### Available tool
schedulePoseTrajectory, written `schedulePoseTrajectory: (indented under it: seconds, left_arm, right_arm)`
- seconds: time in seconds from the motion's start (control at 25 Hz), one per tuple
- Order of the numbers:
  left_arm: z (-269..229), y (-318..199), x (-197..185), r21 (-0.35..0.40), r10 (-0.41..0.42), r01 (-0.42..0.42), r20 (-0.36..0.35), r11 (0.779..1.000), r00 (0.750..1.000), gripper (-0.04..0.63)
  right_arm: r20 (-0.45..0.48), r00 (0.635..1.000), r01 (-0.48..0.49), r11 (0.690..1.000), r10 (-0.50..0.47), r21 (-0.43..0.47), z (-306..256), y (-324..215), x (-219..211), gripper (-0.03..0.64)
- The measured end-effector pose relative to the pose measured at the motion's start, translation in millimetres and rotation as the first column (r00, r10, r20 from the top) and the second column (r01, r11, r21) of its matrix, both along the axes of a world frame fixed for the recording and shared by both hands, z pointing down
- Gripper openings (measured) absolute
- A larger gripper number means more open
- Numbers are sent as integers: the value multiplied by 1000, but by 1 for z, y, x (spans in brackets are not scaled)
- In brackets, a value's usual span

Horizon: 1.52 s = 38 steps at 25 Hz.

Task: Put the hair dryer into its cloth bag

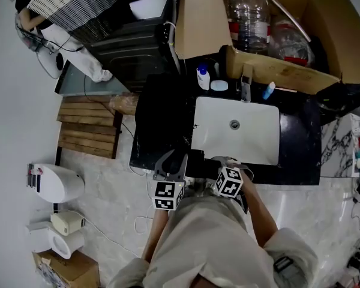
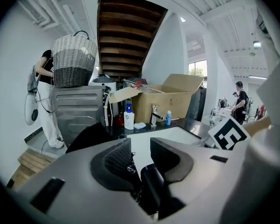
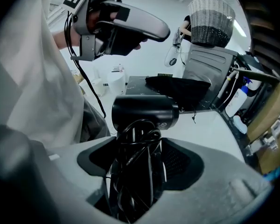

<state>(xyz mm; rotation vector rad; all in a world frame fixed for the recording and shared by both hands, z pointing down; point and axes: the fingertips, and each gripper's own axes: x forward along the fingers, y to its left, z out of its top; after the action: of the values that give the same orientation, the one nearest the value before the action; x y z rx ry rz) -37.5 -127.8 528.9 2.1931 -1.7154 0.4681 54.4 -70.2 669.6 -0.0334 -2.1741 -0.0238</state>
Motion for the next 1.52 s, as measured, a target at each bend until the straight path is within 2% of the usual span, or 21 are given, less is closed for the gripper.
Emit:
schedulePoseTrajectory:
  seconds: [0.28, 0.48, 0.56, 0.76, 0.88, 0.96, 1.12, 1.28, 1.52]
  left_arm:
    - [8, 6, -4, -22, -22, 23, 20, 999, 1000, 126]
    - [12, 1, -4, -23, 5, -5, 19, 1000, 1000, 126]
    - [12, -4, -4, -17, 26, -26, 14, 1000, 1000, 126]
    - [19, -13, -5, -28, 93, -94, -11, 995, 996, 126]
    - [22, -20, -9, -34, 139, -139, -26, 990, 990, 126]
    - [24, -25, -12, -38, 166, -167, -32, 985, 986, 126]
    - [31, -28, -20, -51, 213, -215, -35, 975, 976, 126]
    - [35, -32, -31, -57, 250, -252, -35, 966, 968, 126]
    - [42, -38, -51, -70, 304, -304, -10, 950, 953, 91]
  right_arm:
    - [74, 997, 28, 999, -26, -32, 1, 1, -3, 284]
    - [68, 998, 18, 1000, -18, -10, 2, 3, -5, 279]
    - [50, 998, 22, 1000, -21, -8, 4, 3, -6, 284]
    - [-85, 995, 60, 997, -57, 38, 25, 6, -3, 290]
    - [-50, 998, -30, 999, 31, 19, 21, 3, -7, 214]
    - [-11, 993, -119, 993, 118, -13, 18, -2, -10, 197]
    - [17, 974, -226, 973, 227, -41, 15, -8, -10, 189]
    - [13, 956, -291, 956, 292, -42, 14, -9, -14, 189]
    - [22, 930, -366, 929, 368, -54, 8, -6, -31, 189]
